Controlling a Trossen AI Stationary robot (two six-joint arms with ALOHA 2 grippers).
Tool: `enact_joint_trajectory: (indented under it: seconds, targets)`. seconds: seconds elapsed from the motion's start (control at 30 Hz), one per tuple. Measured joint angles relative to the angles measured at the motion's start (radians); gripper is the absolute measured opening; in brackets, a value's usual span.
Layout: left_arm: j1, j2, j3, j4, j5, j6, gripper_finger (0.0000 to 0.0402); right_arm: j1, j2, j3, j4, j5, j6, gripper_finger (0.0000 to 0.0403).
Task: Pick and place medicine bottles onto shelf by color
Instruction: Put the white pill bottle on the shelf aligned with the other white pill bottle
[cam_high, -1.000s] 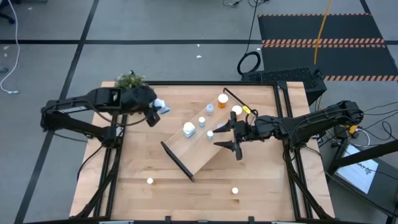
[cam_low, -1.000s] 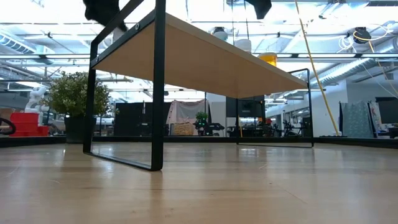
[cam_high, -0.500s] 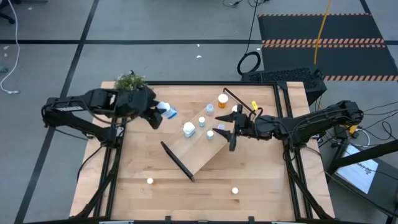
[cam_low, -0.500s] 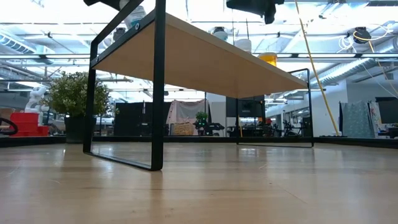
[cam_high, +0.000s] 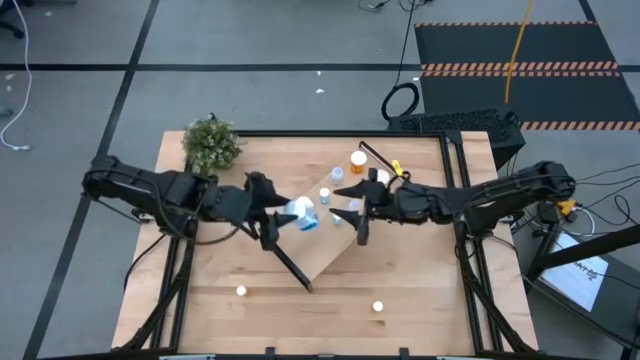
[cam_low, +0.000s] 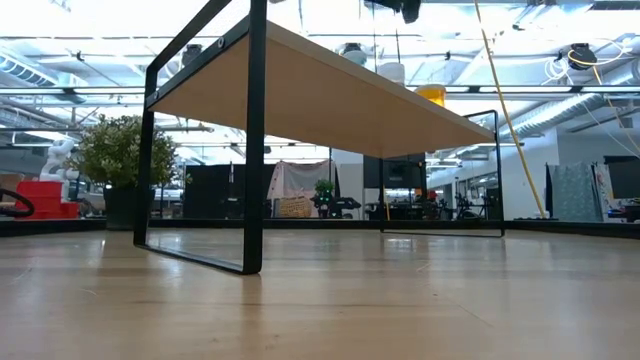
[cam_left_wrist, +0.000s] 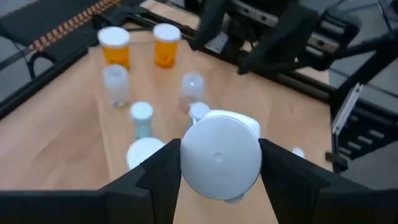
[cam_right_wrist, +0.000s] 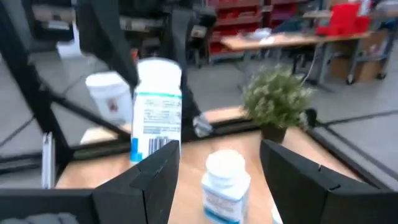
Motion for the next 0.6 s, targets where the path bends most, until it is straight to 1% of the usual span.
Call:
enact_joint_trajectory:
  seconds: [0.07,0.13,0.3,0.37,0.43,0.5,0.6]
  targets:
    - [-0.017,0.019,0.0,0.039,-0.018,0.013,0.0191,0.01,0.021,0.04,-0.05,-0.03,0.001,0.0217]
    - [-0.031,0.027,0.0,0.046,-0.04,0.021,0.0187,0.02,0.047,0.075,-0.043,-0.072,-0.001,0.0217]
    - [-0.063,0.049,-0.001,0.056,-0.066,0.024,0.0199,0.06,0.074,0.128,-0.09,-0.075,-0.001,0.0228]
    - [-0.075,0.054,-0.001,0.063,-0.098,0.025,0.0204,0.067,0.077,0.134,-0.096,-0.086,-0.001,0.0237]
    - [-0.08,0.062,0.001,0.063,-0.13,0.026,0.0204,0.069,0.089,0.144,-0.09,-0.094,-0.004,0.0247]
    - [-0.088,0.066,-0.001,0.059,-0.139,0.033,0.0198,0.07,0.097,0.147,-0.095,-0.093,-0.009,0.0257]
    - [-0.087,0.081,0.0,0.099,-0.15,0.037,0.0191,0.066,0.123,0.152,-0.074,-0.095,-0.012,0.0268]
